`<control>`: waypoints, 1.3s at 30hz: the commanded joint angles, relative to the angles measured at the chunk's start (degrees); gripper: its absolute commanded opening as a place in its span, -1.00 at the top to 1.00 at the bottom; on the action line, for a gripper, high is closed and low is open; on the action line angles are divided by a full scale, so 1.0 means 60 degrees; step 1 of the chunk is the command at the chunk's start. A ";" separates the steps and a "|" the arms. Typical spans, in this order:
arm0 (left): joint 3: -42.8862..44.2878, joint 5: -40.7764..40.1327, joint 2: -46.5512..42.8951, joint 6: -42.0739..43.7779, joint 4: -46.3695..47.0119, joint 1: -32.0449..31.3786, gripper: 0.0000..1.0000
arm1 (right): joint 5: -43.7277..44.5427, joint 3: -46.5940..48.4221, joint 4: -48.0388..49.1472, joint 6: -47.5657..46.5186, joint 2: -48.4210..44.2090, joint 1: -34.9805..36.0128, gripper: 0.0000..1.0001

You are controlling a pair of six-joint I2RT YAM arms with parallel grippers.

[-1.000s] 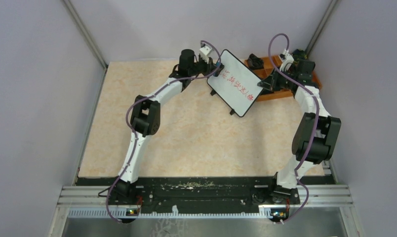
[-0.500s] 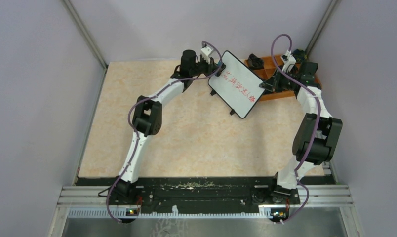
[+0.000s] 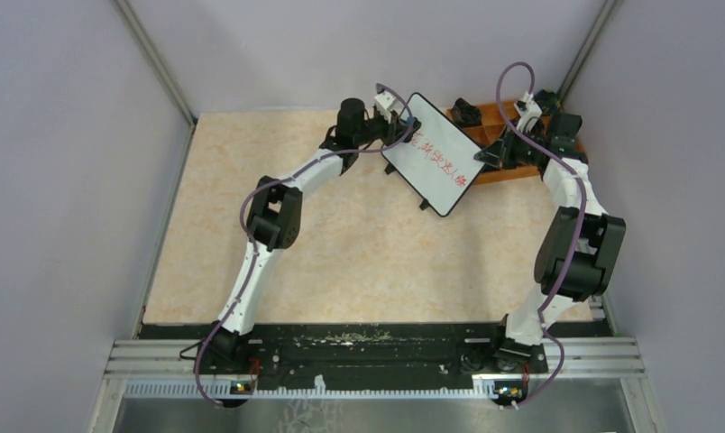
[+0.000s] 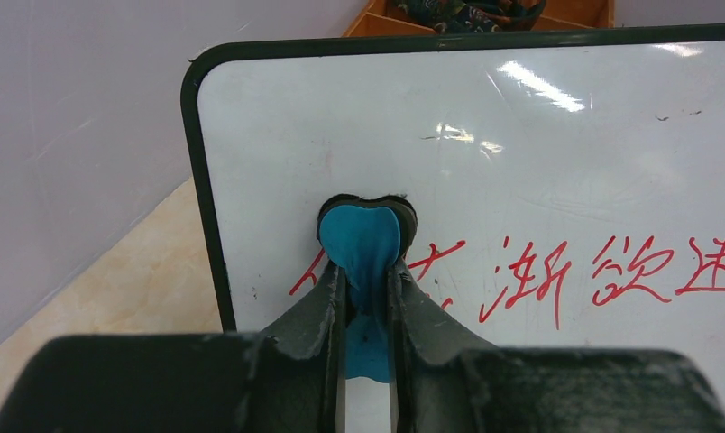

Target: Erase the whiteboard

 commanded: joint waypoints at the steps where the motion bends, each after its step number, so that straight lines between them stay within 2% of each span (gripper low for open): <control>1: -0.0650 0.0243 -0.0191 -0.0163 0.0333 -0.0307 0.90 | 0.0041 0.0010 0.0179 -0.0208 -0.0260 -0.0070 1.00; 5: -0.1230 0.0121 -0.0615 -0.0096 0.0459 -0.0510 0.90 | 0.0011 0.0025 0.0196 -0.0178 -0.0184 -0.0034 1.00; 21: -0.1508 0.0339 -0.0902 -0.0466 0.0539 -0.1149 0.91 | 0.0039 0.0107 0.0172 -0.0178 -0.0081 0.0150 1.00; 39: -0.0848 -0.0748 -0.0311 0.0461 0.0248 -0.0158 0.90 | 0.0069 0.0091 -0.0027 -0.0379 -0.0123 0.0398 1.00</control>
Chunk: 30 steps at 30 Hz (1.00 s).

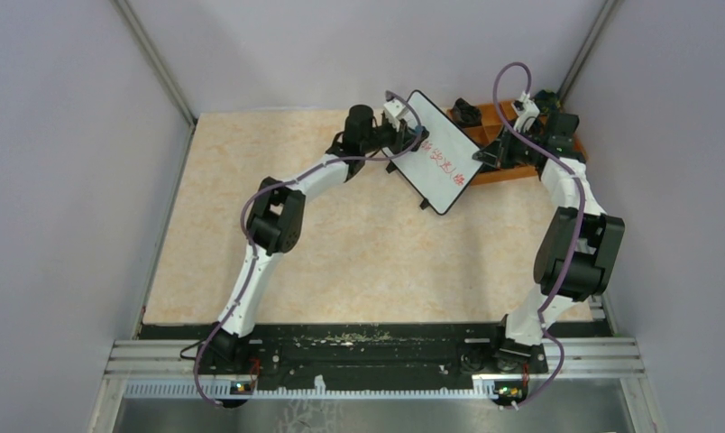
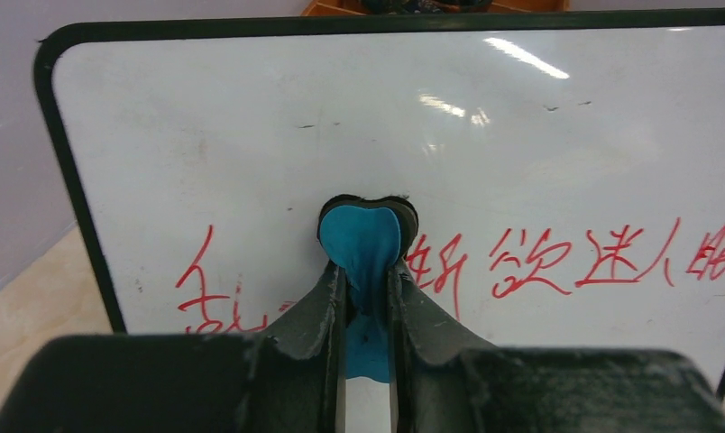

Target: Erase the whiteboard

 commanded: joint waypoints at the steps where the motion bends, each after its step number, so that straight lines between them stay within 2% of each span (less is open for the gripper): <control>1: 0.0362 -0.0599 0.0376 0.0453 -0.0175 0.0300 0.90 | -0.0120 0.0081 -0.0075 -0.0365 -0.0137 0.0192 1.00; 14: 0.0669 -0.1499 0.0789 0.0557 0.0320 0.0533 0.89 | -0.0151 0.0100 -0.0166 -0.0482 -0.0095 0.0313 1.00; 30: 0.0628 -0.0658 0.0399 -0.0146 0.0403 0.0342 0.92 | -0.0105 0.0229 -0.0439 -0.0685 0.0052 0.0535 1.00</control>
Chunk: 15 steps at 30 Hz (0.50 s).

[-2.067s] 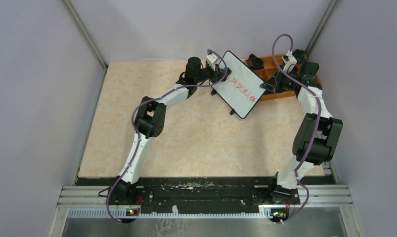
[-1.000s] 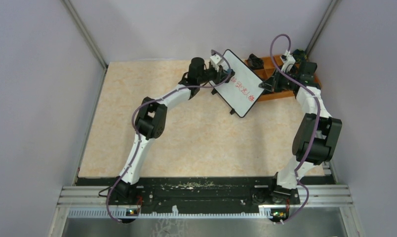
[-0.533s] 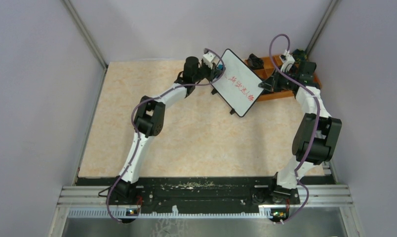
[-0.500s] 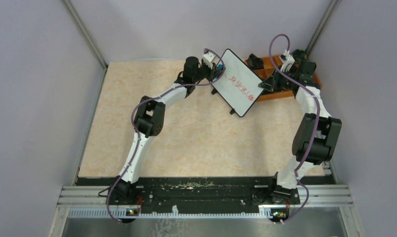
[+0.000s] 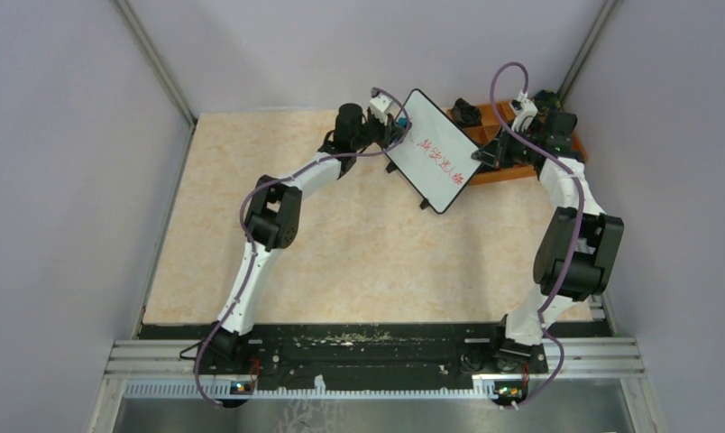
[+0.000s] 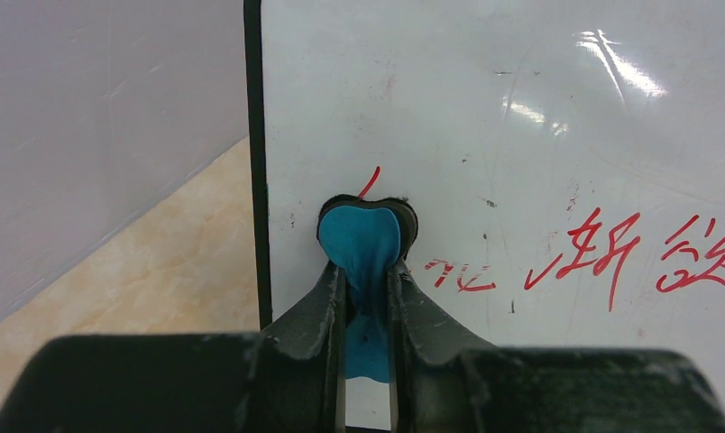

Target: Erase the whiteboard

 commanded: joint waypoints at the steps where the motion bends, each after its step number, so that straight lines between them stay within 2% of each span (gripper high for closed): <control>1: 0.0347 0.0310 -0.0112 -0.0189 0.0216 -0.0163 0.92 | -0.0222 0.0212 -0.0501 -0.0602 0.0037 0.0446 1.00; 15: 0.0705 0.0014 -0.0348 0.0212 0.0196 -0.0057 0.90 | -0.0153 0.0196 -0.0668 -0.0773 0.0035 0.0698 1.00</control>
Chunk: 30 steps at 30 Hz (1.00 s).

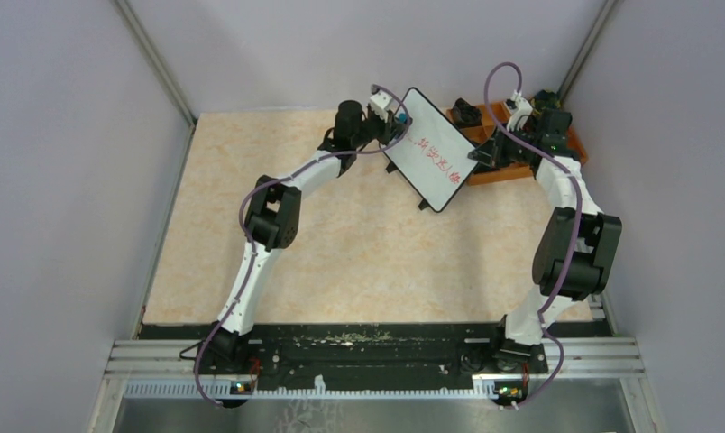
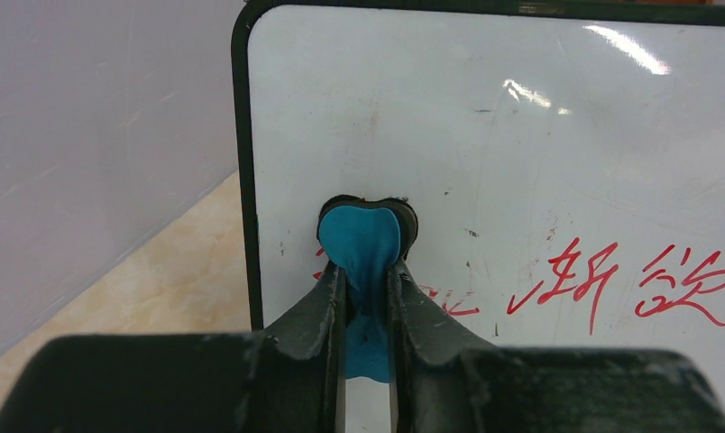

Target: Erase the whiteboard

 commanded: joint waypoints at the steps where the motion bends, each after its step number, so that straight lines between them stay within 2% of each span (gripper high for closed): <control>1: 0.0500 0.0026 -0.0372 0.0231 0.0233 -0.0030 0.90 | -0.0350 0.0139 -0.0602 -0.0579 0.0050 0.0457 1.00; 16: 0.0274 -0.0089 -0.0466 0.0428 0.0387 0.0235 0.88 | -0.0101 0.0175 -0.0859 -0.0644 -0.0021 0.0483 1.00; 30: -0.1034 -0.0138 -0.1047 0.0808 0.0406 0.0240 0.88 | 0.0149 -0.0515 -0.0506 0.0034 -0.0665 0.0321 1.00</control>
